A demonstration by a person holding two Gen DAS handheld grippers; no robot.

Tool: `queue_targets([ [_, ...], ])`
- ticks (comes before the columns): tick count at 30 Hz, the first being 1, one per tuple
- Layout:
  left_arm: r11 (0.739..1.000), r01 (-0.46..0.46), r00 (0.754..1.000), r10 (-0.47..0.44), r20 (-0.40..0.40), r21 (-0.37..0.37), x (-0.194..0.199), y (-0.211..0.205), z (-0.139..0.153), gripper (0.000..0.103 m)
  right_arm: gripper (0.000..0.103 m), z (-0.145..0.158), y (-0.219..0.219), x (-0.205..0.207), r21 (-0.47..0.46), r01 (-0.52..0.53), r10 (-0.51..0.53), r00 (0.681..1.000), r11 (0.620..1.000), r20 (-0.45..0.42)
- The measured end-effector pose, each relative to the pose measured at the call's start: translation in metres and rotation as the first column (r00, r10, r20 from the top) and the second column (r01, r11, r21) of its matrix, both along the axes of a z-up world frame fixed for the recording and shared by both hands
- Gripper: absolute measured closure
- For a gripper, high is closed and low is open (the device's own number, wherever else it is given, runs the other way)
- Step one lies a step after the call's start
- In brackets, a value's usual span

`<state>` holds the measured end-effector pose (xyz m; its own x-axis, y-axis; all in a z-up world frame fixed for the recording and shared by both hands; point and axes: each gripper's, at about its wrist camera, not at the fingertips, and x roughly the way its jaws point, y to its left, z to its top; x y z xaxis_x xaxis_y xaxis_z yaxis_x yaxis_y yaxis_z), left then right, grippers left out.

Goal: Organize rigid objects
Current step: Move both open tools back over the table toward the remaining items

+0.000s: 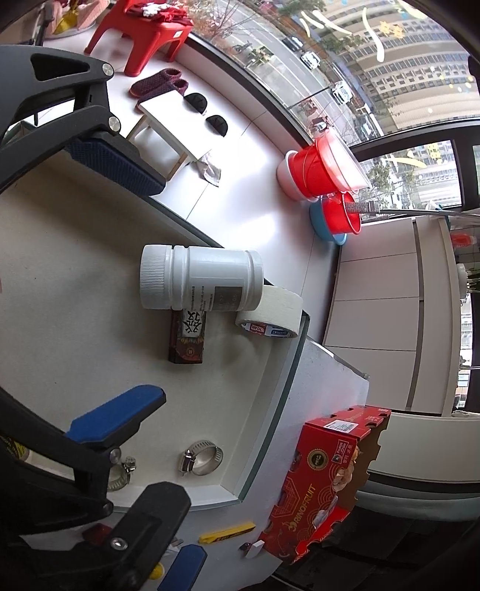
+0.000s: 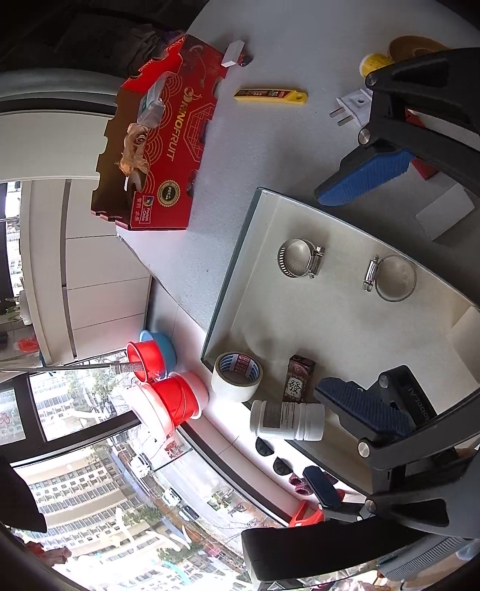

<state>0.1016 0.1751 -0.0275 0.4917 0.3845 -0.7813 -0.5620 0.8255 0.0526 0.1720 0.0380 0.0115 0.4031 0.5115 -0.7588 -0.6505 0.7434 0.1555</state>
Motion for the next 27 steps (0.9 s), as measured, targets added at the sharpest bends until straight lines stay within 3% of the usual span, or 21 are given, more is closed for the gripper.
queue_targets([
  [7, 1.0, -0.006, 1.0, 0.006, 0.007, 0.012, -0.008, -0.004, 0.005, 0.0, 0.007, -0.007, -0.01, 0.001, -0.001, 0.027, -0.027, 0.998, 1.0, -0.057],
  [10, 1.0, -0.009, 1.0, 0.009, 0.014, 0.009, -0.014, -0.007, 0.008, 0.001, 0.001, -0.006, -0.012, -0.004, 0.004, 0.017, -0.017, 0.998, 1.0, -0.052],
  [23, 0.998, -0.064, 0.998, 0.064, 0.028, 0.01, -0.053, -0.02, 0.023, 0.001, 0.0, 0.009, -0.012, -0.039, 0.058, -0.044, 0.045, 0.999, 0.997, -0.019],
  [27, 0.998, -0.067, 0.997, 0.067, 0.034, -0.002, -0.061, -0.025, 0.026, 0.001, 0.0, 0.006, -0.011, -0.046, 0.05, -0.074, 0.077, 0.995, 0.996, -0.065],
])
